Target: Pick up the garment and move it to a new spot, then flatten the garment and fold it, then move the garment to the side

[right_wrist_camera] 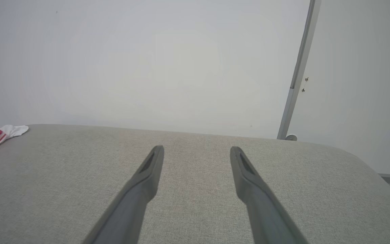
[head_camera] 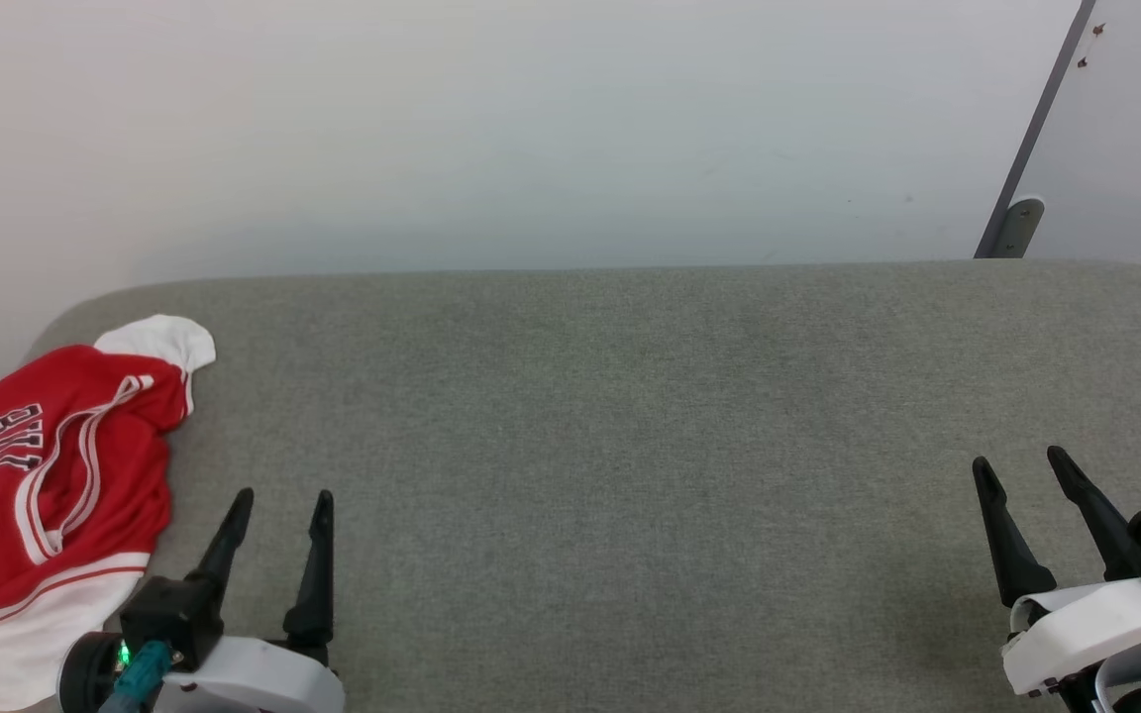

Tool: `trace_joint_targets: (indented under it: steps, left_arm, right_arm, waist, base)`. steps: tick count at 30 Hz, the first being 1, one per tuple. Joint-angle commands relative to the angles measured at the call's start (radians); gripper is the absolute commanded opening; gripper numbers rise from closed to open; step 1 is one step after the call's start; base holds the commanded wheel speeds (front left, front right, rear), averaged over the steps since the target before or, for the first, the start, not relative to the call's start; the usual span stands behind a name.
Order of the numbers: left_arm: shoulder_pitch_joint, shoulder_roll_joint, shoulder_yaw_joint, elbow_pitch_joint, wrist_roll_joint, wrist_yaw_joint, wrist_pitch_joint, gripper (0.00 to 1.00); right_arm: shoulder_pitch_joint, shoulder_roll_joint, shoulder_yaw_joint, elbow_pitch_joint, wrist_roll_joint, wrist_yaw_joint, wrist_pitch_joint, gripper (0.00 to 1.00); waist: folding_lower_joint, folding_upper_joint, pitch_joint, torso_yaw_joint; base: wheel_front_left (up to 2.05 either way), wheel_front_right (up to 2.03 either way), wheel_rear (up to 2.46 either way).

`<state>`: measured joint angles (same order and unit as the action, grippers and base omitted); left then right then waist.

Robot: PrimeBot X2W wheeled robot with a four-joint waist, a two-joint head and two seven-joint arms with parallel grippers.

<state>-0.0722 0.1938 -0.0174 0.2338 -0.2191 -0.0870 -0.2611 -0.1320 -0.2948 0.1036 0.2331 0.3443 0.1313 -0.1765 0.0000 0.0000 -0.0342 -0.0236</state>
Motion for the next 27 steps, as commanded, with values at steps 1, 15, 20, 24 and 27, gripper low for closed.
trace_joint_targets:
  steps: [1,15,20,24,27]
  left_arm:
    - [-0.004,0.002,0.003,0.002,0.006,-0.002,-0.005,1.0]
    - [-0.011,-0.014,0.023,0.024,-0.024,-0.002,-0.005,1.0]
    - [-0.025,-0.014,0.039,0.041,-0.039,0.008,-0.003,1.0]
    - [-0.033,-0.009,0.054,0.051,-0.051,0.024,-0.001,1.0]
    - [-0.035,-0.007,0.061,0.051,-0.059,0.034,0.005,1.0]
  right_arm:
    - [-0.011,-0.001,-0.003,-0.003,-0.005,-0.001,-0.006,1.0]
    - [-0.004,0.007,0.005,-0.013,-0.002,-0.001,0.003,1.0]
    - [-0.006,0.002,0.024,-0.014,0.007,-0.001,0.004,1.0]
    - [-0.02,0.004,0.054,-0.013,0.013,-0.001,0.006,1.0]
    - [-0.024,0.005,0.077,-0.006,0.019,-0.001,0.004,1.0]
  waist:
    - [0.0,0.0,-0.001,0.0]
    - [0.0,0.0,-0.009,0.019]
    - [0.0,0.0,-0.02,0.071]
    - [0.0,0.0,-0.03,0.124]
    - [0.0,0.0,-0.037,0.17]
  base:
    - [0.0,0.0,0.0]
    - [0.0,0.0,0.0]
    - [0.0,0.0,0.0]
    - [0.0,0.0,0.0]
    - [0.0,0.0,0.0]
